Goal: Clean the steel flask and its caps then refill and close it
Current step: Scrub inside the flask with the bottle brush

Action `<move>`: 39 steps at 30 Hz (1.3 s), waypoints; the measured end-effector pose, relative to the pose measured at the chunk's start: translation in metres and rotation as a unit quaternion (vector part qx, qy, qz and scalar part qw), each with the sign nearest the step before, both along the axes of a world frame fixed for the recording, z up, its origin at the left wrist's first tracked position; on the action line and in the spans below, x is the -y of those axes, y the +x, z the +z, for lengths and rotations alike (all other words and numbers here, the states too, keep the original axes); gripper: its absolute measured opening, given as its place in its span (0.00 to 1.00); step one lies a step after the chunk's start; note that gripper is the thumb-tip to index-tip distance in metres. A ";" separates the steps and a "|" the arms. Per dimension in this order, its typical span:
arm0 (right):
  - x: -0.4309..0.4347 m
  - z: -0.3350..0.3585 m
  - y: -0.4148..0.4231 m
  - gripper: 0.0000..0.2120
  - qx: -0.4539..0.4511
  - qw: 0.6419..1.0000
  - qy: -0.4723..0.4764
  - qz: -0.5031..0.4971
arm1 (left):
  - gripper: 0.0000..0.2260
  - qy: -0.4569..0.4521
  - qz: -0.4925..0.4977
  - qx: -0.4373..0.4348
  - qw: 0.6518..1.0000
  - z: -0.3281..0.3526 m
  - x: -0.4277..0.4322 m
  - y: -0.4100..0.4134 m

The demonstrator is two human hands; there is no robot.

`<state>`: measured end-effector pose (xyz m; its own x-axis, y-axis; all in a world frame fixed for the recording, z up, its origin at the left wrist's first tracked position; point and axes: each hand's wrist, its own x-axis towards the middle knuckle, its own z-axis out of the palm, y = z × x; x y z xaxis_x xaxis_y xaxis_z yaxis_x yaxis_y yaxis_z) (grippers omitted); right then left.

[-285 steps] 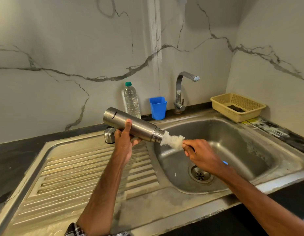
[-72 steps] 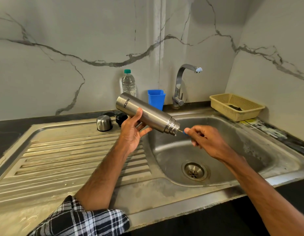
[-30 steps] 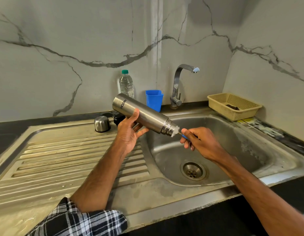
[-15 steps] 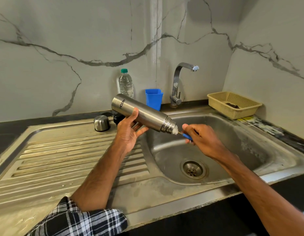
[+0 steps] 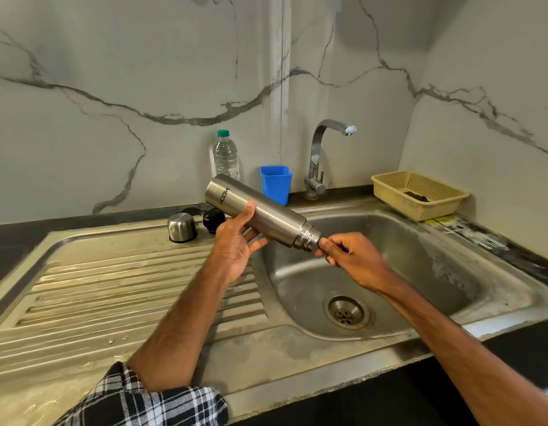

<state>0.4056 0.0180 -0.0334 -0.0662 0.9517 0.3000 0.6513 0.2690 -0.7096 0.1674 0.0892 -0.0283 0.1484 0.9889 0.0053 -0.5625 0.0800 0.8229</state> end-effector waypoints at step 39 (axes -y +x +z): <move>0.002 0.008 0.032 0.07 0.167 0.958 0.199 -0.124 | 0.34 -0.036 0.064 0.083 0.994 0.007 0.005 0.007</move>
<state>0.4371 0.0158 -0.0250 -0.0085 0.7658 0.6431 0.9025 0.2828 -0.3249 0.1741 0.0839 -0.0211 0.0244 0.9984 -0.0516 -0.6988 0.0540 0.7133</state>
